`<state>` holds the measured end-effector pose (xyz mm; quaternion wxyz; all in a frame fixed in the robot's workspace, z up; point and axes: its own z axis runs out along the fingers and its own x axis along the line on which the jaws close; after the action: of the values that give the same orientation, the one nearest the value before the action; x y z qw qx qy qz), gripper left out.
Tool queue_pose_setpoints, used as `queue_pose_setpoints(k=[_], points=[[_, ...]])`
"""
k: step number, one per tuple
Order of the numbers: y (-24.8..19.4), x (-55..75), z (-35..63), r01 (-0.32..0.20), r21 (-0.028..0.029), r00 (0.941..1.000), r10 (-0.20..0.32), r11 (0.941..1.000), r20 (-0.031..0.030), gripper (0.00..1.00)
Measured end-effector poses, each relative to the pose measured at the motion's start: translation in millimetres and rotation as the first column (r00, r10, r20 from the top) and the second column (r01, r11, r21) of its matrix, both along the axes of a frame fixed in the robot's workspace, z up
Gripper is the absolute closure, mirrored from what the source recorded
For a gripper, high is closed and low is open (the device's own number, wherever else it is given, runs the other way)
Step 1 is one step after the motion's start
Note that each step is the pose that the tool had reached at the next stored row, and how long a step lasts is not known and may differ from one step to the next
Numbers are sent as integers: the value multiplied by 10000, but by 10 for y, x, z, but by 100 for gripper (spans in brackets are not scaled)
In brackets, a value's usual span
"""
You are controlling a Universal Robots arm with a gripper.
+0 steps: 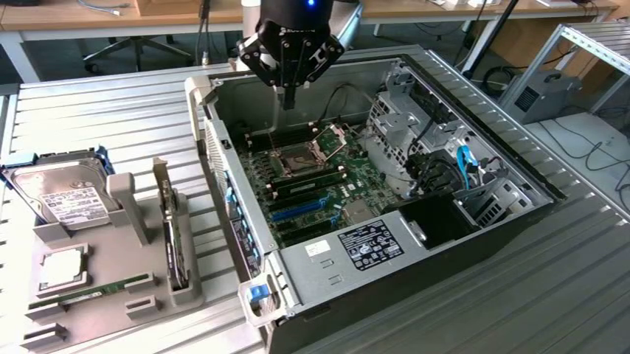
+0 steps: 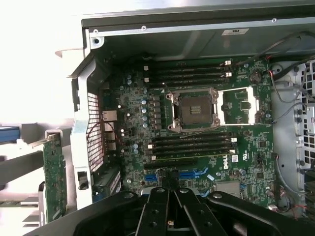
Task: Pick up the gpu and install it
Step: 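Reach for the gpu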
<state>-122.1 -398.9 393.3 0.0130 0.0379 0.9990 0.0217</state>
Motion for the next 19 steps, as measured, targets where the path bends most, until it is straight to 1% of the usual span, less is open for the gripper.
queue_pose_setpoints(k=[19], points=[[0,-63,0,0,0,10000,0,10000,0,89]])
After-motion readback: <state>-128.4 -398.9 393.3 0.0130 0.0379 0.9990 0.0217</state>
